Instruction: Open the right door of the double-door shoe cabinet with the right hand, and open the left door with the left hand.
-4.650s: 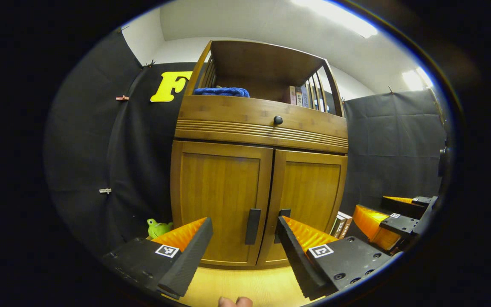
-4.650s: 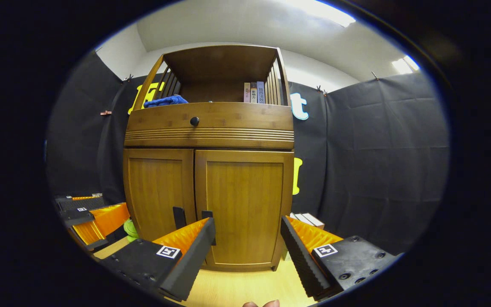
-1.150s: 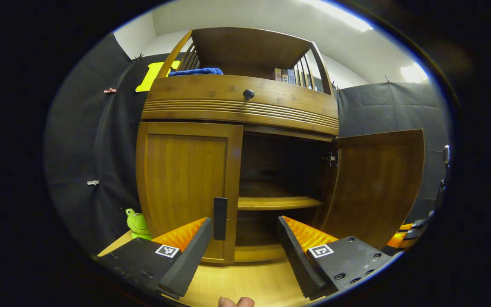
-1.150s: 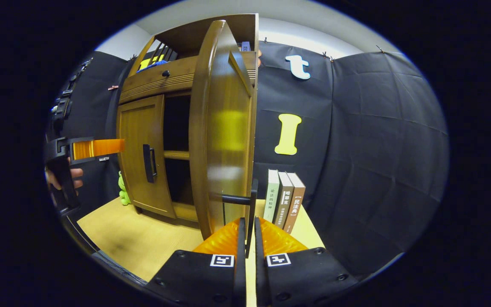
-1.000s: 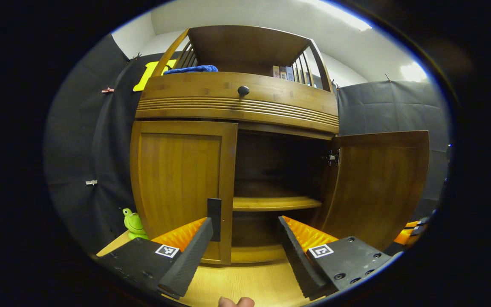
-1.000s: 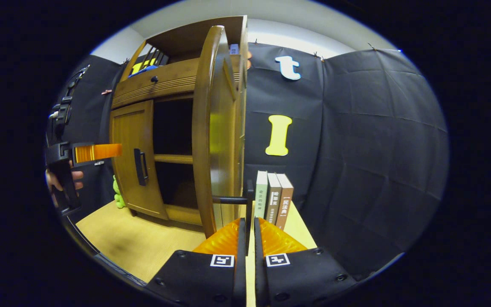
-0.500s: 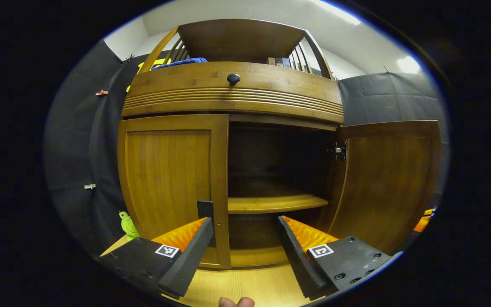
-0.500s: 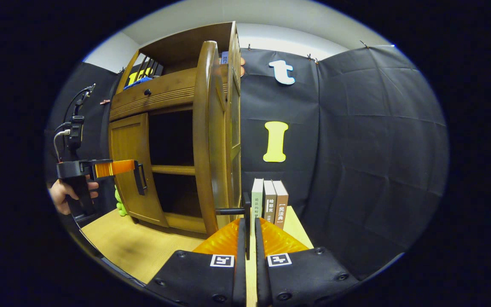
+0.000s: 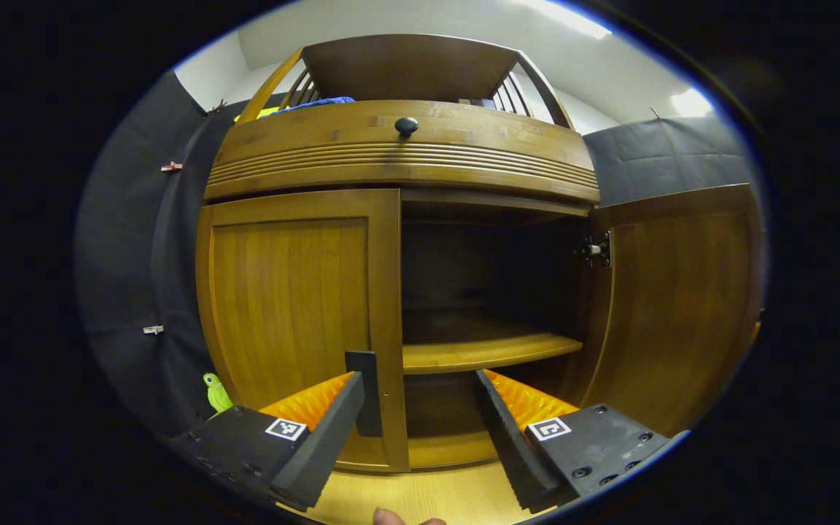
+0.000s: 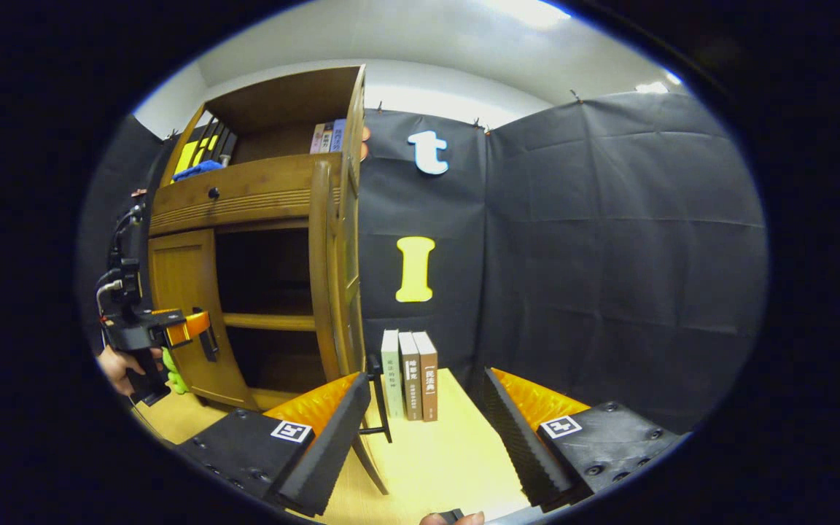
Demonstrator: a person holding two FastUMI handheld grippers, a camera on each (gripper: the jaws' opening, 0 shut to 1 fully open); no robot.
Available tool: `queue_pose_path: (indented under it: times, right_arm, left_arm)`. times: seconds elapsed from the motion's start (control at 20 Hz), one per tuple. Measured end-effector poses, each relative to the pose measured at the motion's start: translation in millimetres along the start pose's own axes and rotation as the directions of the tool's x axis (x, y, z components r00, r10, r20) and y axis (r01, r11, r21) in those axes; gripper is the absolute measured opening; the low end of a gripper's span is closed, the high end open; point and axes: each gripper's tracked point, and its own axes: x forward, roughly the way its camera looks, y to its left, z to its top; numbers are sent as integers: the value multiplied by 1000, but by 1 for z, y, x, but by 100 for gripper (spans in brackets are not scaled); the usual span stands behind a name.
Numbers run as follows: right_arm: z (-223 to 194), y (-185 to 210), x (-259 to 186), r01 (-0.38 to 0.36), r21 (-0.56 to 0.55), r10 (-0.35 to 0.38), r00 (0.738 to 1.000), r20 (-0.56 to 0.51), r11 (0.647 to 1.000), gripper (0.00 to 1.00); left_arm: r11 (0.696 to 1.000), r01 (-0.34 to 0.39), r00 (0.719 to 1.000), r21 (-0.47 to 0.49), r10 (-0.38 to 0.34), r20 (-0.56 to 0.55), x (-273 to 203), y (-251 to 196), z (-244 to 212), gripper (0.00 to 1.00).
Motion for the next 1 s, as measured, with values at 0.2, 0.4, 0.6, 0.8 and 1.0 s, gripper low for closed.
queue_pose_path:
  times: [0.2, 0.4, 0.6, 0.8, 1.0]
  right_arm:
    - [20, 25, -22, -39, 16, 38, 998, 50, 999, 100]
    - [26, 72, -29, -135, 29, 133, 990, 51, 990, 98]
    - [27, 112, -31, -235, 41, 232, 970, 69, 971, 98]
    - [21, 137, -30, -275, 9, 274, 960, 46, 961, 98]
    - [15, 147, -31, -305, 16, 304, 952, 25, 952, 98]
  left_arm:
    - [1000, -23, 1000, -7, 23, -5, 10, 9, -10, 92]
    - [997, -72, 997, -22, 71, -22, 19, 24, -24, 95]
    - [994, -101, 992, -39, 97, -84, 40, 40, -47, 91]
    - [991, -127, 987, -47, 122, -104, 59, 53, -56, 75]
    - [990, -125, 983, -73, 113, -142, 77, 58, -67, 48]
